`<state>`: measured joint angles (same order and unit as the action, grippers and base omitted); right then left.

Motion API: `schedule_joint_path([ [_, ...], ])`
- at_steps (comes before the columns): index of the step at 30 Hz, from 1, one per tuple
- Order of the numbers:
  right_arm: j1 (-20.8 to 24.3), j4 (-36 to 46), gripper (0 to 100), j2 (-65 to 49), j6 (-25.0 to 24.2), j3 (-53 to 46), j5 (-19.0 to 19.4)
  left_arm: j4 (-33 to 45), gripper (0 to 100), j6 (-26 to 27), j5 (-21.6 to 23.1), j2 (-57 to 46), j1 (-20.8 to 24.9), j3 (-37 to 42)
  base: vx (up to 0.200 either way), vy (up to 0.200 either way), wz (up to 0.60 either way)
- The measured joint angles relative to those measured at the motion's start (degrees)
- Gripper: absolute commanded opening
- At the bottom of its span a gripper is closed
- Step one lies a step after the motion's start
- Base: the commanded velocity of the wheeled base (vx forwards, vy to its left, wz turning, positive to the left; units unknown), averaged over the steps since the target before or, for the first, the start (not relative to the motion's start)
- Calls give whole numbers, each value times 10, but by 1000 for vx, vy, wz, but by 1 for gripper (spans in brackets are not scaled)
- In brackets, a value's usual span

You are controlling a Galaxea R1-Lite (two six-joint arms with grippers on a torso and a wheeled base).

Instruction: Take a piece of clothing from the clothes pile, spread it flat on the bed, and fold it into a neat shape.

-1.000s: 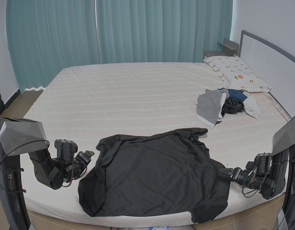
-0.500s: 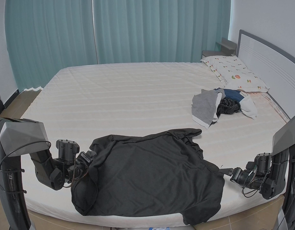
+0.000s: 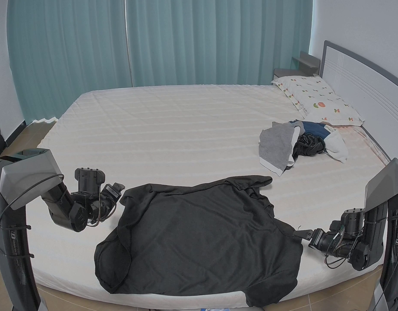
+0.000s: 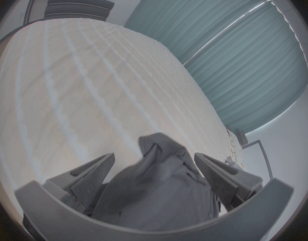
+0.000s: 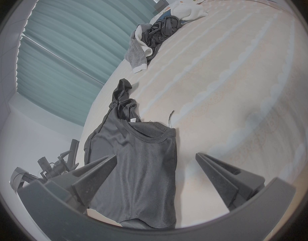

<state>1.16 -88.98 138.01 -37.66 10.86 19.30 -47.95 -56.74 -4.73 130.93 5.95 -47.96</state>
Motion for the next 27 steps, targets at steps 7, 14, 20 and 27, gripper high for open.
schedule_joint_path([
  [7, -4, 0, 100, 9, 0, 13, -5, 39, 100, 35, -2, 63, -7, -122, 0, 0, 0],
  [14, 1, 0, 100, 21, 5, 23, -7, 43, 100, 50, -4, 108, -7, -165, 0, 0, 0],
  [20, 5, 0, 100, 25, 4, 23, -7, 44, 100, 50, -4, 118, -9, -166, 0, 0, 0],
  [27, 7, 0, 100, 26, 5, 24, -7, 46, 0, 51, -4, 123, -1, -168, 0, 0, 0],
])
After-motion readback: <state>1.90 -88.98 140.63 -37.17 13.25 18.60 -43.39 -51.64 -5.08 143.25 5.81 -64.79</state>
